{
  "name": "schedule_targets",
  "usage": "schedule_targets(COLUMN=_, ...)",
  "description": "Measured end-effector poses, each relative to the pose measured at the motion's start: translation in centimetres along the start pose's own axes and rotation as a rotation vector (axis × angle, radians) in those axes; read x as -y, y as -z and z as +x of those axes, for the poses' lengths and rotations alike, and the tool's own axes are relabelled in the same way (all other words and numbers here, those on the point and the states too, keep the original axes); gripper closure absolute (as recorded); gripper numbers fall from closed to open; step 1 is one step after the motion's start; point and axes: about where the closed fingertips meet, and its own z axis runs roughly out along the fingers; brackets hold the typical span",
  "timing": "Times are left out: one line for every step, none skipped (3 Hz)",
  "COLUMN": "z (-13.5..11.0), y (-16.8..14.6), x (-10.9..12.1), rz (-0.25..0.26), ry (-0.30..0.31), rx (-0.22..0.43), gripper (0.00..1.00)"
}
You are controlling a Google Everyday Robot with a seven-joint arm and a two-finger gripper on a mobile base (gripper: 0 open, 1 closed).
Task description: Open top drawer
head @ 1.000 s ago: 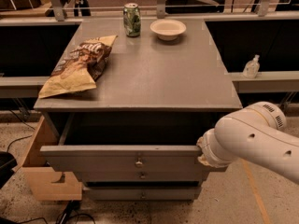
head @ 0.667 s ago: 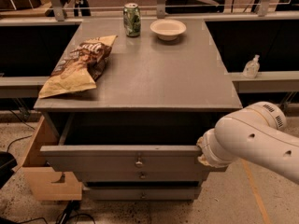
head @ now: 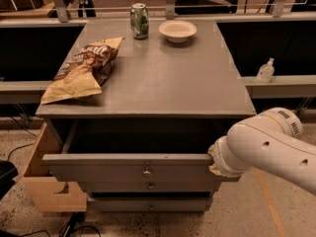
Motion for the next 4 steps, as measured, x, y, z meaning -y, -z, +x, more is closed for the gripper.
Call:
schedule_targets(z=0.0, y=0.0, x=0.0, rz=0.0, ry=0.0, rx=0.0, gripper=0.36)
schedule_targets(z=-0.03, y=0.04, x=-0.02, rz=0.0, ry=0.001, rx=-0.001, gripper=0.13)
schedule_targets(z=-0.05, y=0.08, x=-0.04, rz=0.001, ry=0.002, rx=-0.001, gripper=0.0)
schedule_targets(z=-0.09, y=0.1, x=-0.05, rz=0.001, ry=0.004, rx=-0.002, gripper=0.18)
